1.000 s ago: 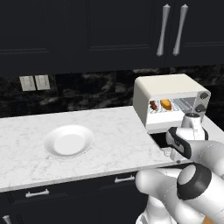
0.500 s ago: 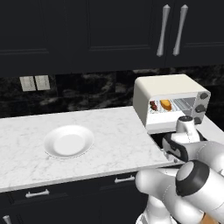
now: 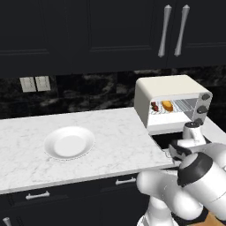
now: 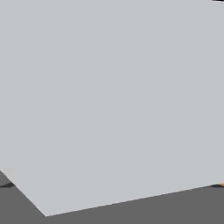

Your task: Pick up the kebab skewer and baguette bread, and place them inside the toaster oven. Close the toaster oven door and start by setting the timer.

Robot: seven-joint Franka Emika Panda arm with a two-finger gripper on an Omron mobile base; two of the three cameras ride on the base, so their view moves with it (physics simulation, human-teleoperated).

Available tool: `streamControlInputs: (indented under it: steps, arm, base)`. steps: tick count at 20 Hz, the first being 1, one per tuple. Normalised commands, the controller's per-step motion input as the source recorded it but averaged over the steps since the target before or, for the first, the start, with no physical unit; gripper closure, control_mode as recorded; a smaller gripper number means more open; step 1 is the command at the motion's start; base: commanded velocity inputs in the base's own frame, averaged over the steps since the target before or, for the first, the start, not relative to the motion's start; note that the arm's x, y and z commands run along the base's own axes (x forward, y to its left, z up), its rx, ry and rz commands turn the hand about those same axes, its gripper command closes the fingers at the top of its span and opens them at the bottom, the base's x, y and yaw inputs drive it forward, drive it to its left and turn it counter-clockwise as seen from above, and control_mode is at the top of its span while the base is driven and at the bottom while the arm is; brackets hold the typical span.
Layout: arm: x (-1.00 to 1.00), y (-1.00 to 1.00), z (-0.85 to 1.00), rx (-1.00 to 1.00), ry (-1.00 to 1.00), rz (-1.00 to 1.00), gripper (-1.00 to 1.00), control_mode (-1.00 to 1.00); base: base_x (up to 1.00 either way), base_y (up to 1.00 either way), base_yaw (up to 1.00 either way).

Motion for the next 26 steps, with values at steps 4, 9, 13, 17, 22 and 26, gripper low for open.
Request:
streamControlInputs:
  steps: [4,9,13,17,22,26]
  arm:
    - [0.33,-0.09,-0.08,0.00,0.01,-0.08,-1.00,-1.00]
    - [0.62,0.00,0.00,0.00,0.00,-0.07,-1.00,-1.00]
    - [0.58,0.00,0.14,0.00,0.00,-0.05,-1.00,-1.00]
    - [0.66,0.00,0.50,0.00,-0.02,-0.04,-1.00,-1.00]
    - [0.90,0.00,0.78,0.00,-0.03,-0.04,-1.00,-1.00]
    - [1.00,0.03,0.83,0.00,-0.03,-0.06,-1.00,-1.00]
  base:
    - [0.00,0.00,0.00]
    - [0.00,0.00,0.00]
    - [0.00,0.00,0.00]
    - [0.00,0.00,0.00]
    - [0.00,0.00,0.00]
    - [0.00,0.00,0.00]
